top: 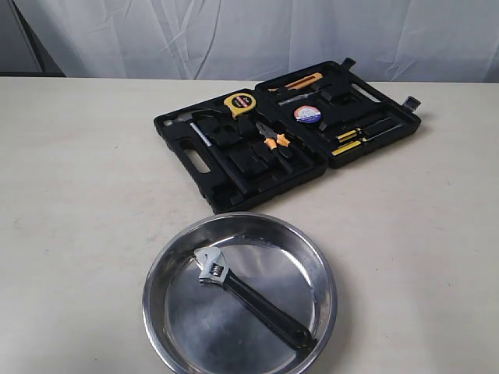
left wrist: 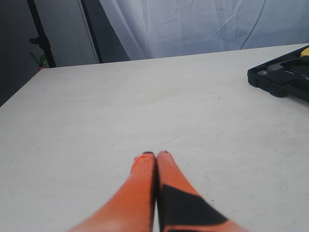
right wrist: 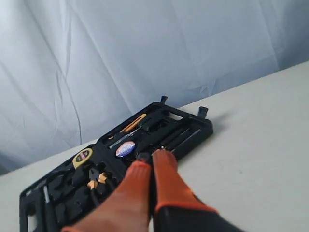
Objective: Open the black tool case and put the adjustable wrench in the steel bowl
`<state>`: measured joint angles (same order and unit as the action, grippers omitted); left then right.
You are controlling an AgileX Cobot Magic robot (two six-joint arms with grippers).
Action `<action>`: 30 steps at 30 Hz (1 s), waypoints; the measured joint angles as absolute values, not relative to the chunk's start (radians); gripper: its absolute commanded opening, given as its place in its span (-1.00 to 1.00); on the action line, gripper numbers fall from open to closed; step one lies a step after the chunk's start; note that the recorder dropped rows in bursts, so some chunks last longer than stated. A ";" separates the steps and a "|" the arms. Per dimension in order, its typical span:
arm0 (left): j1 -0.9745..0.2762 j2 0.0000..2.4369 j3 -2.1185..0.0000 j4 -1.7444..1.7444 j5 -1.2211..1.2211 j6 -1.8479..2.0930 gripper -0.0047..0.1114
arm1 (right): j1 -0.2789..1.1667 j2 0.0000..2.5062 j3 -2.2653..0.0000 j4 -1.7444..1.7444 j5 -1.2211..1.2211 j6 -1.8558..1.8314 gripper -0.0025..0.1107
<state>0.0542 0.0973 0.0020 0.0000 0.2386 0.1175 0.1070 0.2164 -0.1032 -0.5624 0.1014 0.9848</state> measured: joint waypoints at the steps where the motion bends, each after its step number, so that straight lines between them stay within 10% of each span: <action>1: 0.054 0.097 0.002 0.000 0.239 0.117 -0.91 | 0.091 0.194 -0.090 -0.538 0.107 0.987 -0.97; 30: 0.054 0.097 0.002 0.000 0.239 0.117 -0.91 | -0.005 0.007 -0.002 -0.332 0.319 0.989 -0.97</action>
